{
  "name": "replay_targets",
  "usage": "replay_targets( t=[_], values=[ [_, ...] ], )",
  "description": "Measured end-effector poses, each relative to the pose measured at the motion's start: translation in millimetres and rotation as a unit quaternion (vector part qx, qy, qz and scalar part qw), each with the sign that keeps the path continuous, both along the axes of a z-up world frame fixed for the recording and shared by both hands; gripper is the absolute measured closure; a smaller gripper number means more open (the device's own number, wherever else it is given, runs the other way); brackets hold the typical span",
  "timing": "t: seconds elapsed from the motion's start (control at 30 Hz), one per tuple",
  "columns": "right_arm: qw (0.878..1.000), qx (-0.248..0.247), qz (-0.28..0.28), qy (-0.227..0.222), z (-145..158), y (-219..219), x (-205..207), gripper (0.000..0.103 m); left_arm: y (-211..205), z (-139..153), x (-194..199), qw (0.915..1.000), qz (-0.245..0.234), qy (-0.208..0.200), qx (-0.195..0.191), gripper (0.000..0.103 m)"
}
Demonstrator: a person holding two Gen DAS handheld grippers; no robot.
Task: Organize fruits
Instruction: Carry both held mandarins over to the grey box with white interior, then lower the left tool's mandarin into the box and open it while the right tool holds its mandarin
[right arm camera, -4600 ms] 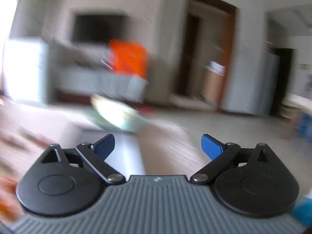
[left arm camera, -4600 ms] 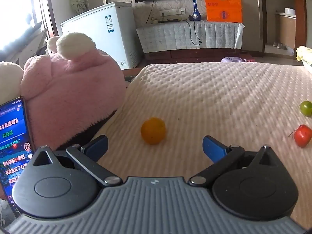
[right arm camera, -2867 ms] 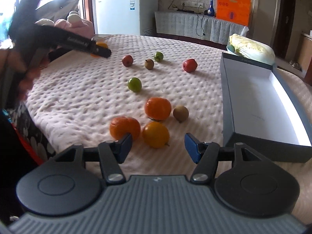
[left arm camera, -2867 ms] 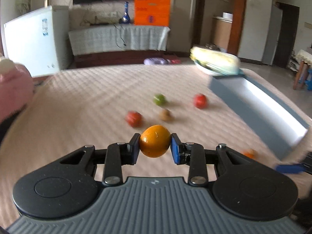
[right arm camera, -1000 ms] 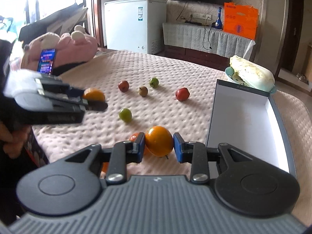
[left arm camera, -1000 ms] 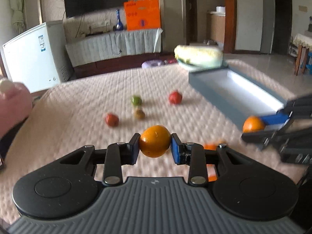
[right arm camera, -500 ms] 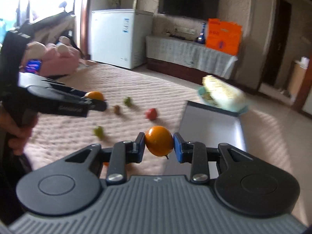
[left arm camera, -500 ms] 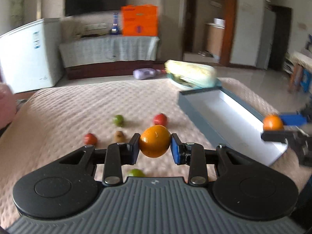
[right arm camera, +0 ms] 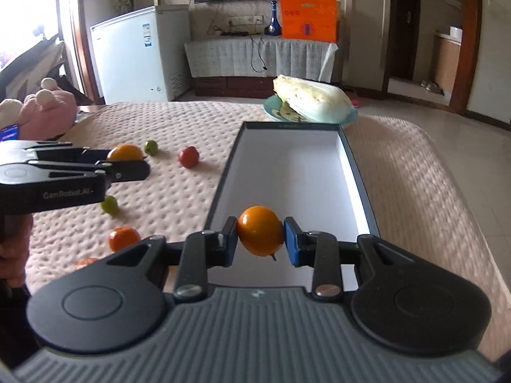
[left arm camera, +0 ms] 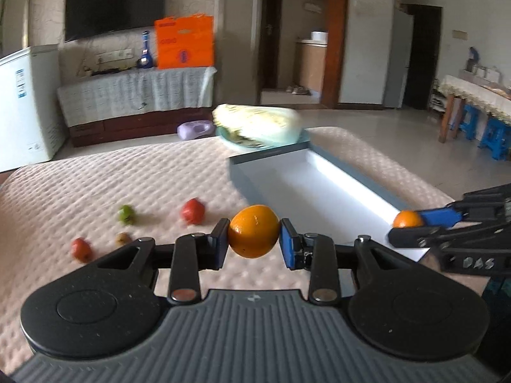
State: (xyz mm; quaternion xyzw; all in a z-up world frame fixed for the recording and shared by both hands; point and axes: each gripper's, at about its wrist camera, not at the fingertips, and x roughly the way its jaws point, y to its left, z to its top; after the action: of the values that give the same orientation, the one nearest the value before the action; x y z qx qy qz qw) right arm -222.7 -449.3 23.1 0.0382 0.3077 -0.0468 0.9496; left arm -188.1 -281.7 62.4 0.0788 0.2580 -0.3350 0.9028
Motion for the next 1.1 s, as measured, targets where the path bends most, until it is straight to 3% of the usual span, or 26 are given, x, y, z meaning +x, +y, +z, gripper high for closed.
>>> replay_targets(
  t=[0.23,0.53,0.63,0.77,0.9,1.1],
  values=[
    [1.000,-0.007,-0.014,0.018,-8.3,-11.9,1.4,0.068,-44.1,-9.0,10.2,0.9994,-0.032,-0.001,-0.013,0.064],
    [0.999,-0.010,-0.018,0.034,-14.3,-15.3,6.7,0.068,-100.7,-48.2,37.0,0.9967,-0.071,0.038,-0.010,0.064],
    [0.999,-0.015,-0.015,0.039,-16.3,-12.6,10.8,0.068,-106.5,-52.0,39.9,0.9965,-0.075,0.033,-0.013,0.063],
    [0.999,-0.018,-0.016,0.042,-17.6,-9.8,15.3,0.068,-99.5,-43.8,33.7,0.9949,-0.089,0.020,-0.042,0.027],
    [0.999,-0.018,-0.021,0.044,-18.7,-7.5,17.8,0.068,-90.0,-34.6,24.4,0.9943,-0.095,-0.004,-0.048,0.026],
    [0.998,-0.010,-0.035,0.044,-20.0,-5.3,24.3,0.068,-51.5,-10.8,16.0,0.9952,-0.059,-0.012,-0.077,0.027]
  ],
)
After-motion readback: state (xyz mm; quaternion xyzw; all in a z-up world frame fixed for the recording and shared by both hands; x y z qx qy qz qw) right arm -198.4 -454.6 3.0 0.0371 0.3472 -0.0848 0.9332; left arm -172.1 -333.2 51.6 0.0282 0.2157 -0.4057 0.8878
